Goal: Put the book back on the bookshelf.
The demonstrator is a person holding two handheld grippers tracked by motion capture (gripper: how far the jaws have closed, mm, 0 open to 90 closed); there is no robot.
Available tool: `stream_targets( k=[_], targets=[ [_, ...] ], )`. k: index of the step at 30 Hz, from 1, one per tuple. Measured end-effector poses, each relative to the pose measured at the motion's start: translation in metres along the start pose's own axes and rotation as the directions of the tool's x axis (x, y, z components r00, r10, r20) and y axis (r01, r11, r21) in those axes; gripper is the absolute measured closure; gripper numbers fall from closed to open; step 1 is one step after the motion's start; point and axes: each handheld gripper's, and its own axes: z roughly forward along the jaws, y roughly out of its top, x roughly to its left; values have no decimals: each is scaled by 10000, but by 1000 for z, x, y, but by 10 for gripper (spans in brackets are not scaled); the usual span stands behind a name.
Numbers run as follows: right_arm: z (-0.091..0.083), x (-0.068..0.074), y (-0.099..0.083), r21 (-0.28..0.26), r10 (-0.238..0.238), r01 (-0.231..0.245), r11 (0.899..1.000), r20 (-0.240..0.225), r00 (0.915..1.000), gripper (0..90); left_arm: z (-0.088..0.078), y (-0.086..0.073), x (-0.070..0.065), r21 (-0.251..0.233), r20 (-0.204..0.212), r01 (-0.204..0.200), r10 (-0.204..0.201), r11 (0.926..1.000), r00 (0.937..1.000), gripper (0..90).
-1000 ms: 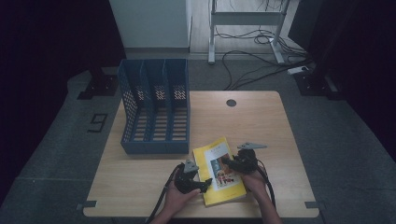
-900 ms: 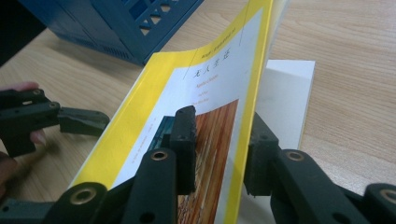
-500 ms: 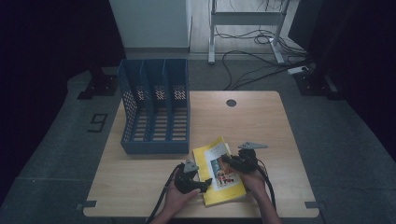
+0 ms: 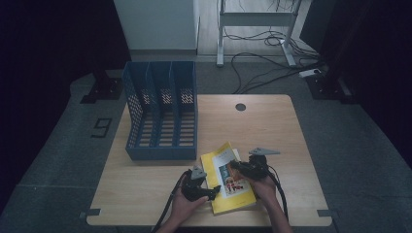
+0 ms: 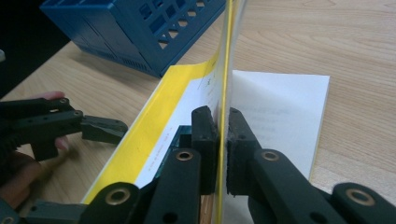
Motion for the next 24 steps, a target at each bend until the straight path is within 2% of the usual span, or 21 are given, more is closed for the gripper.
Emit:
stream_targets(
  k=[3,5,9,17,24],
  targets=[
    [-1,1,1,-103,201,-203,9997,-128,9997,857,0,0,1,-37,37,70,-69,10000,10000,187],
    [-2,2,1,-190,166,-169,9997,-164,9997,858,0,0,1,-82,41,158,-158,9998,9999,196],
    [-4,6,3,-405,32,-42,9992,-252,9997,859,-1,0,5,-160,162,333,-330,9993,9993,215],
    [-8,17,7,-673,-565,552,9962,-174,9983,860,-2,0,7,-191,307,466,-460,9987,9985,219],
    [-10,20,9,-812,-731,714,9941,-185,9971,861,-3,-1,11,-296,534,735,-718,9969,9960,234]
  ],
)
